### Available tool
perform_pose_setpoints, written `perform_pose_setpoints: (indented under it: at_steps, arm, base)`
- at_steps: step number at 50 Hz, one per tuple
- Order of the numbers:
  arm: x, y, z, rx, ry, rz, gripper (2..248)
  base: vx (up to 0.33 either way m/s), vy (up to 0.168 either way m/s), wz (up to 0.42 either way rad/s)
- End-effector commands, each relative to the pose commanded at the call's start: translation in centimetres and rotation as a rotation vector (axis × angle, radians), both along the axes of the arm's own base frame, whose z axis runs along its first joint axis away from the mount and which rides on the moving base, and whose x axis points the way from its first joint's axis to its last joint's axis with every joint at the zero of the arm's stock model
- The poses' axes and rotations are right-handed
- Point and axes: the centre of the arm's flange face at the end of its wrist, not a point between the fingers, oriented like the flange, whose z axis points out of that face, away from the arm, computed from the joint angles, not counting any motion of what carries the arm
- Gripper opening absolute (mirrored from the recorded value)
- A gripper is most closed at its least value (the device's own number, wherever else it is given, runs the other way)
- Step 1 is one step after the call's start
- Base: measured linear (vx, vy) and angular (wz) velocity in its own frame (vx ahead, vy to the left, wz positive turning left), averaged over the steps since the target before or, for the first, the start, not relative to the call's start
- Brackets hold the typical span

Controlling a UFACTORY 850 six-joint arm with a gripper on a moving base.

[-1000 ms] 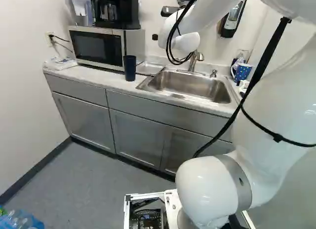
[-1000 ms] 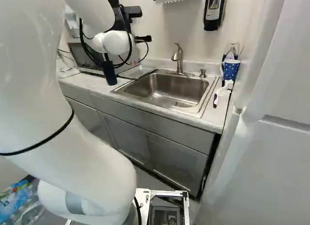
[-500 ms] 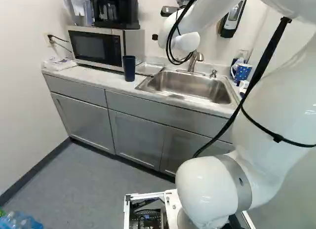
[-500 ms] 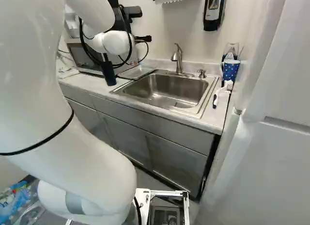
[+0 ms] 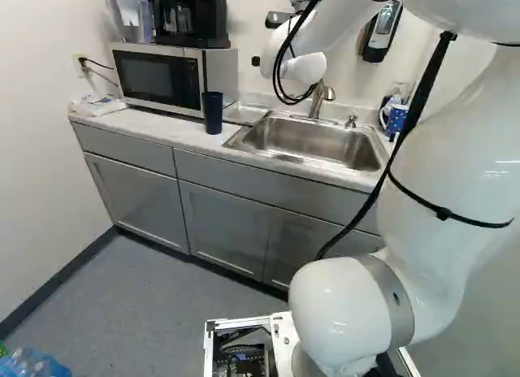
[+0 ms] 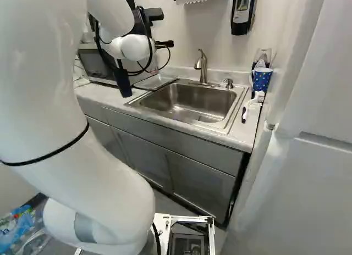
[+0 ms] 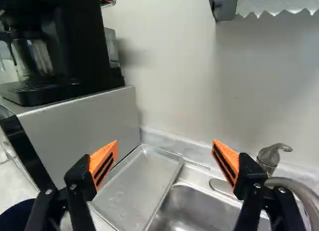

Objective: Rinse the cup and place it in the tray

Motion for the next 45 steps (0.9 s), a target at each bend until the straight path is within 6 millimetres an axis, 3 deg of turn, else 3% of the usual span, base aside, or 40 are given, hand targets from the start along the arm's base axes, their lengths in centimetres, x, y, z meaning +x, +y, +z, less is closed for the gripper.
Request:
perform_pose_setpoints:
  at_steps: [45]
  arm:
    - [6.8, -5.5, -1.4, 0.042, 0.113, -0.113, 247]
  base:
    - [0.000, 0.000, 0.000]
